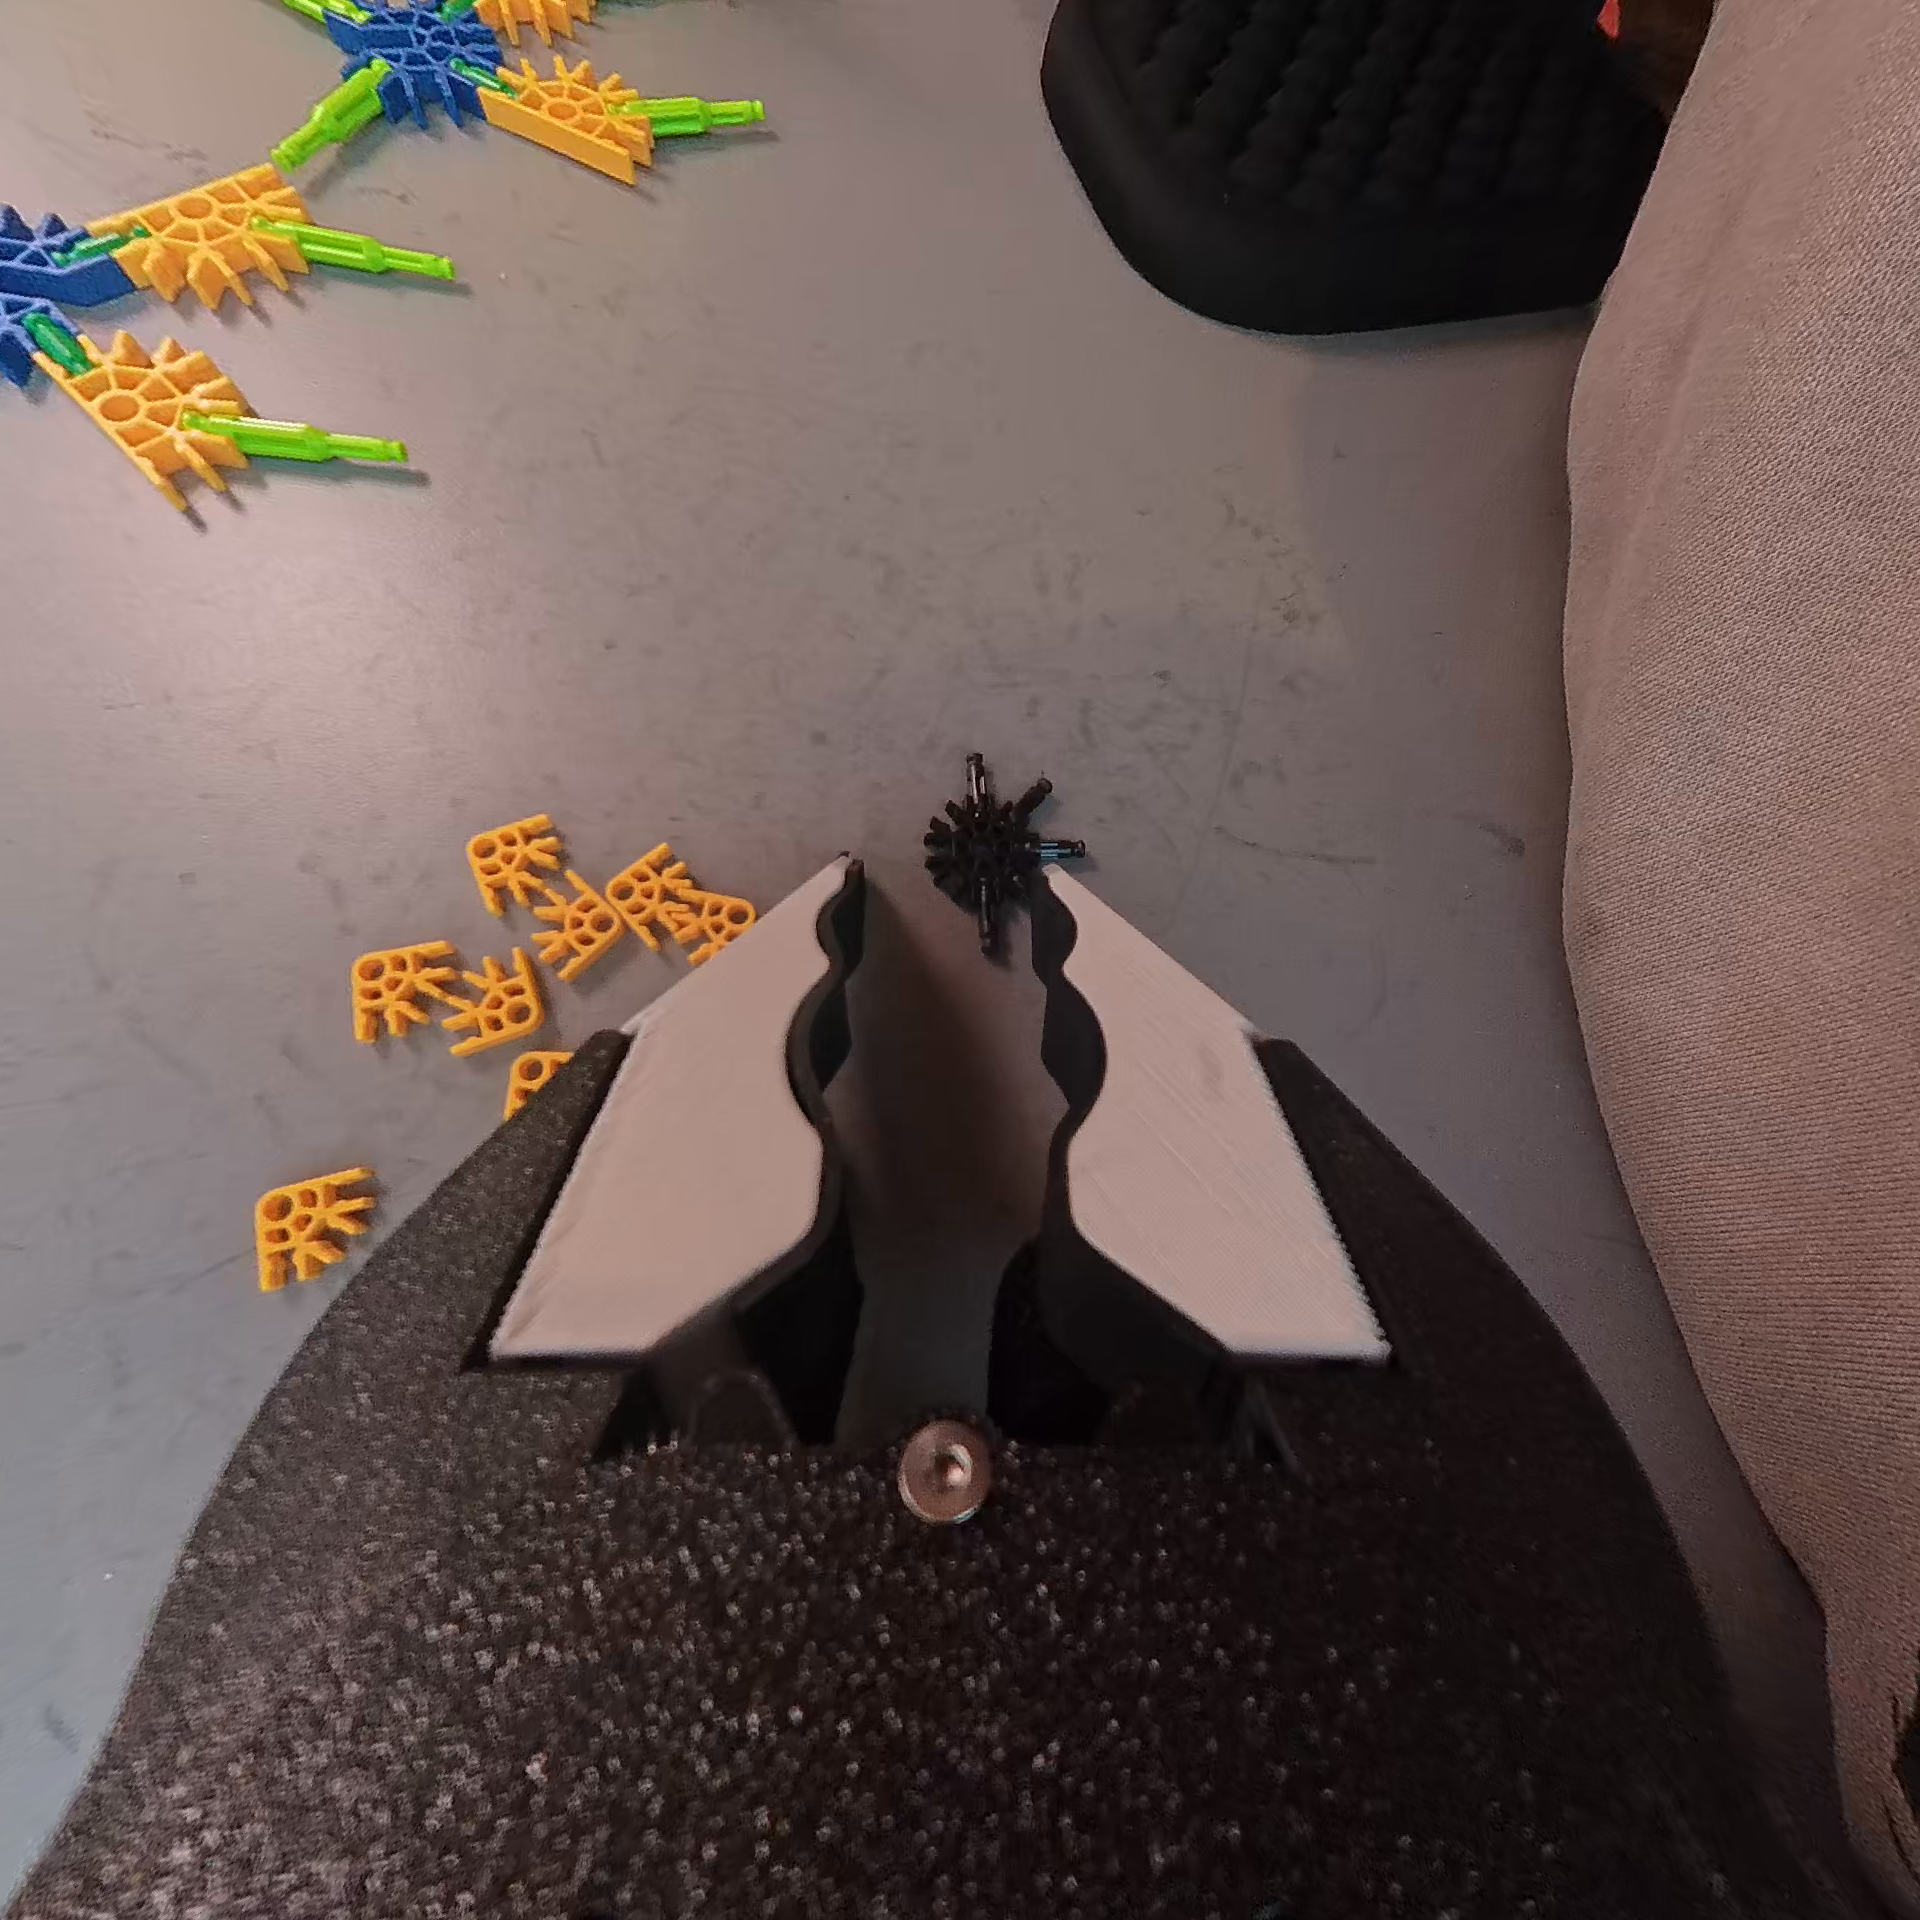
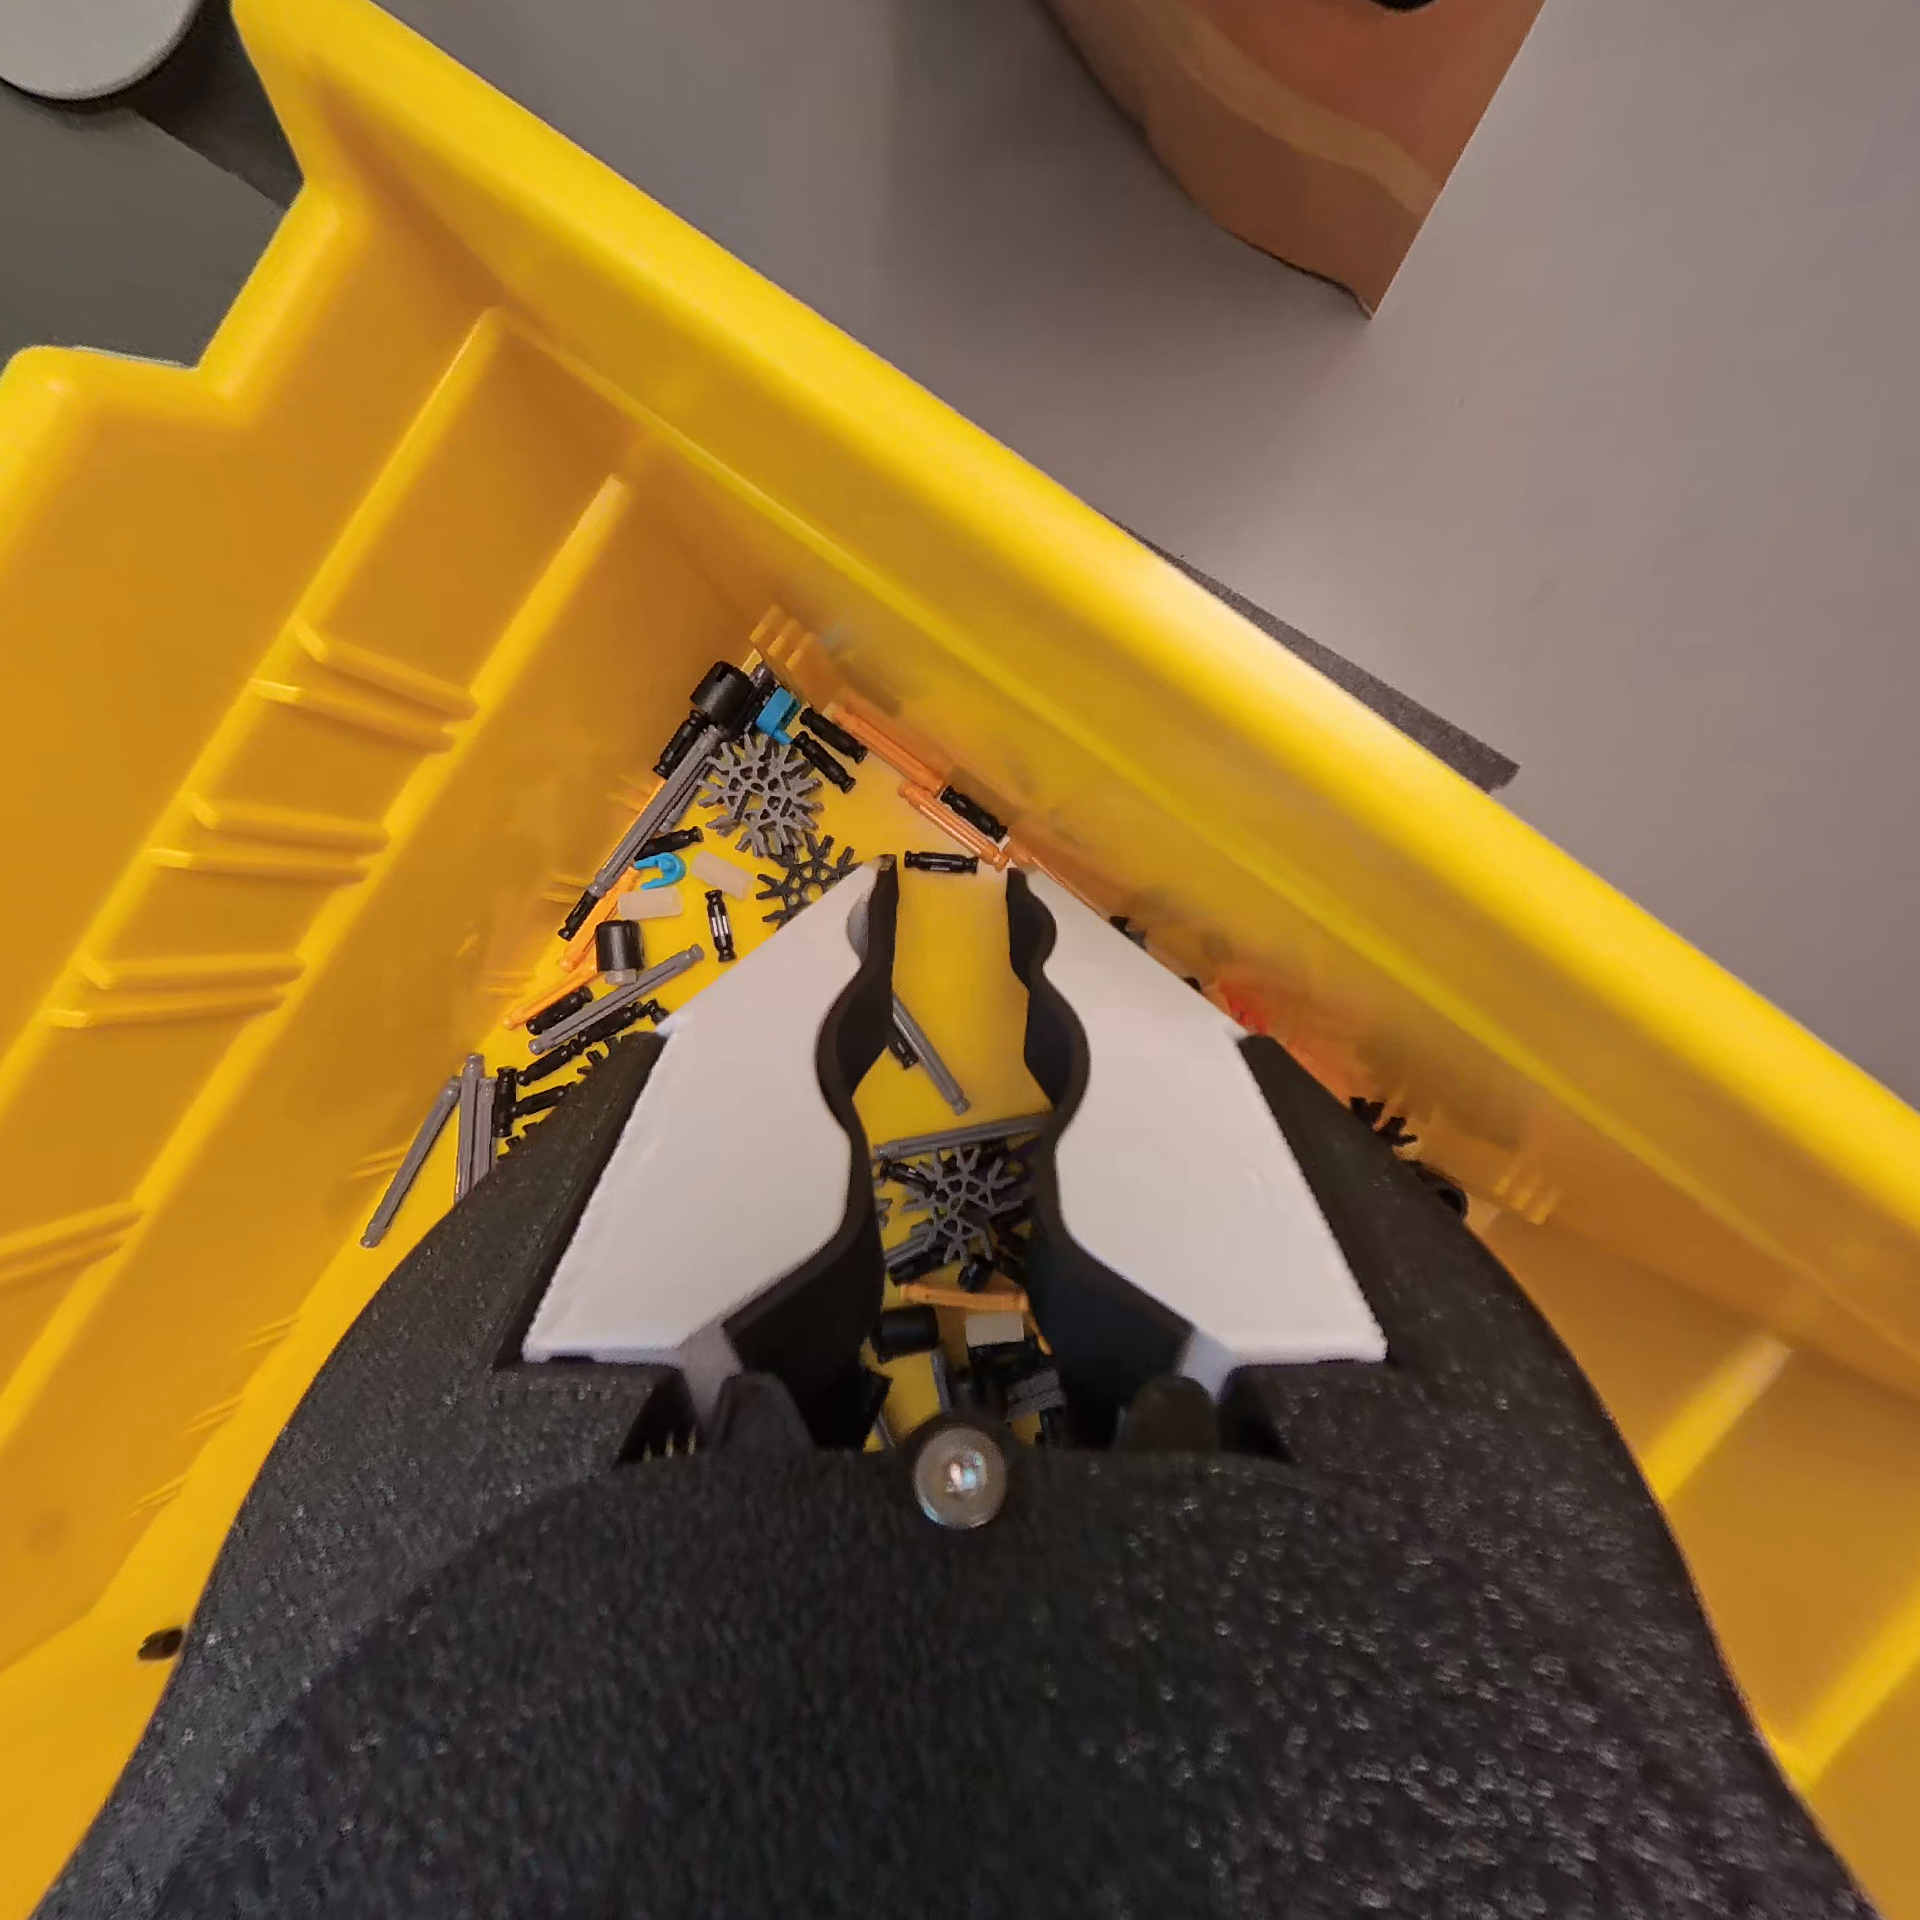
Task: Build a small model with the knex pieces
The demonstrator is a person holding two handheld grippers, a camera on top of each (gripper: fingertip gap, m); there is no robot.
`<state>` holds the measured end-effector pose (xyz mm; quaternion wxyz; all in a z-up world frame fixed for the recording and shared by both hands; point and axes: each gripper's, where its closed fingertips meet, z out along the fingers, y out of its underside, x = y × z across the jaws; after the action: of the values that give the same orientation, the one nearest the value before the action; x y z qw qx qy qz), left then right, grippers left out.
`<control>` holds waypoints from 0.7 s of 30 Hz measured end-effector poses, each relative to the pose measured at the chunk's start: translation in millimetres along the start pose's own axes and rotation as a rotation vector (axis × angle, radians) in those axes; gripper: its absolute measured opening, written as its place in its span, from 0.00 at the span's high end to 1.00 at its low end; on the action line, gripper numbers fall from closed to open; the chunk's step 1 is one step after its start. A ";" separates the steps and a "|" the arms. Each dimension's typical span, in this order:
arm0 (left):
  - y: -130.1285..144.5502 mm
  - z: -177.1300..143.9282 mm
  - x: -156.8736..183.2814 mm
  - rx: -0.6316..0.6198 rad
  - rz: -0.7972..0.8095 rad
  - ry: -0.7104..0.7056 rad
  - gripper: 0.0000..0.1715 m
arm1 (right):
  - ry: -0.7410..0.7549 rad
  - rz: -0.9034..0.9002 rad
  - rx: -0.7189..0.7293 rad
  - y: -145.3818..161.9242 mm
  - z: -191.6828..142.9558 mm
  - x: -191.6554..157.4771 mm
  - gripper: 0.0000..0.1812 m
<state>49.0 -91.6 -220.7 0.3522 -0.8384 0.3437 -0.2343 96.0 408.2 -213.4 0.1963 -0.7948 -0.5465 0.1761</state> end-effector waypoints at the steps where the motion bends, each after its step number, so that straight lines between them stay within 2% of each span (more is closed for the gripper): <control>1: -0.1 0.1 0.0 0.000 -0.001 0.000 0.81 | 0.011 -0.002 0.006 -1.6 1.2 0.6 0.89; 4: 0.1 0.1 0.0 0.000 0.001 -0.001 0.81 | 0.051 -0.008 0.015 -3.0 5.4 0.5 0.92; 6: 0.0 0.1 0.0 0.001 0.001 -0.001 0.81 | 0.104 -0.031 0.004 -0.3 6.4 3.3 0.98; 9: 0.2 0.1 0.1 0.001 0.002 -0.001 0.81 | 0.103 -0.023 0.005 1.3 5.9 -0.3 1.00; 15: 0.6 -0.1 0.5 0.000 0.007 -0.002 0.81 | 0.073 -0.002 -0.003 8.5 1.0 -1.7 1.00; 21: 0.5 -0.2 0.5 0.000 0.005 0.002 0.81 | 0.014 0.002 0.011 12.6 -2.1 -6.7 0.95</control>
<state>49.0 -92.3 -220.9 0.3526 -0.8373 0.3460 -0.2343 104.8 397.5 -217.5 0.2041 -0.7954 -0.5436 0.1738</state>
